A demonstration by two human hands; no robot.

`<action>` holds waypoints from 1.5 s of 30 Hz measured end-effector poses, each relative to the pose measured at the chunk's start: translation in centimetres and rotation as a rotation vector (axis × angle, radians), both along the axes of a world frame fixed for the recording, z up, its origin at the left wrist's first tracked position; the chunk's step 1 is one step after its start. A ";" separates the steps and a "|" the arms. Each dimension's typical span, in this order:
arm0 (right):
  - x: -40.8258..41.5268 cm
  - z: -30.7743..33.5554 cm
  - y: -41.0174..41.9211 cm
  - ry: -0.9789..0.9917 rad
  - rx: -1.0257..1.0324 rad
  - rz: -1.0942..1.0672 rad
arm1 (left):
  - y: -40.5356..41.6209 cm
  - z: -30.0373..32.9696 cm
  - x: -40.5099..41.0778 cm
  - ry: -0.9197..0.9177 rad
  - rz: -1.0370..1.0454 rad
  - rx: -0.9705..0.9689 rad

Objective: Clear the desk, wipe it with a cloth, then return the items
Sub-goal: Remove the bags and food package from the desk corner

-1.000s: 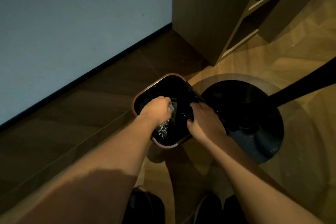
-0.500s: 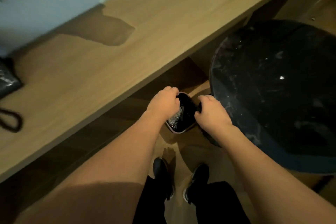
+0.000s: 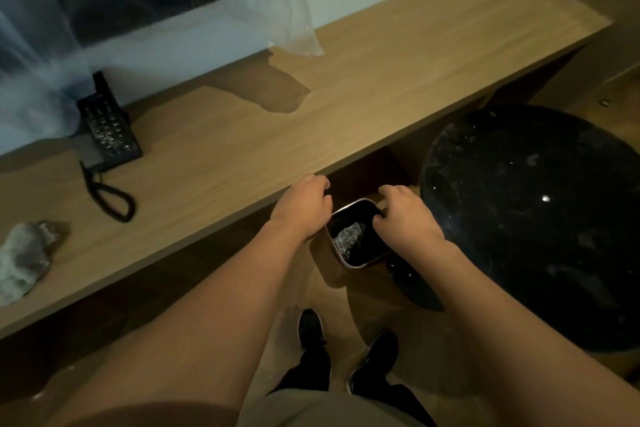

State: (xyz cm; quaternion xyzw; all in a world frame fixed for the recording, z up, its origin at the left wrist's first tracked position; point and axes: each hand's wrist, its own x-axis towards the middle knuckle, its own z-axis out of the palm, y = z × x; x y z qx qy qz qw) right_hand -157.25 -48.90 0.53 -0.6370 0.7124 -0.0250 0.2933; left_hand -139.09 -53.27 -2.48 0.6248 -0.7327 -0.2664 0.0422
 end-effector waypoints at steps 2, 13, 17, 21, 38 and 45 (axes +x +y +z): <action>1.3 0.4 -0.5 0.001 -0.012 0.013 | 0.3 0.3 1.6 0.026 0.031 -0.009; 9.2 0.7 -2.5 -0.011 -0.023 0.195 | 2.1 1.1 9.5 0.081 0.305 -0.042; 11.3 0.9 -3.1 -0.018 -0.001 0.343 | 3.8 1.0 12.1 0.047 0.411 -0.001; 14.3 0.9 -3.2 -0.017 0.021 0.541 | 7.4 1.6 15.3 0.011 0.626 -0.011; 35.3 2.9 15.3 -0.119 0.000 1.402 | 40.7 3.1 23.2 -0.040 1.604 -0.037; 41.3 3.3 27.3 -0.178 -0.009 1.650 | 53.7 4.8 24.2 -0.128 1.865 -0.116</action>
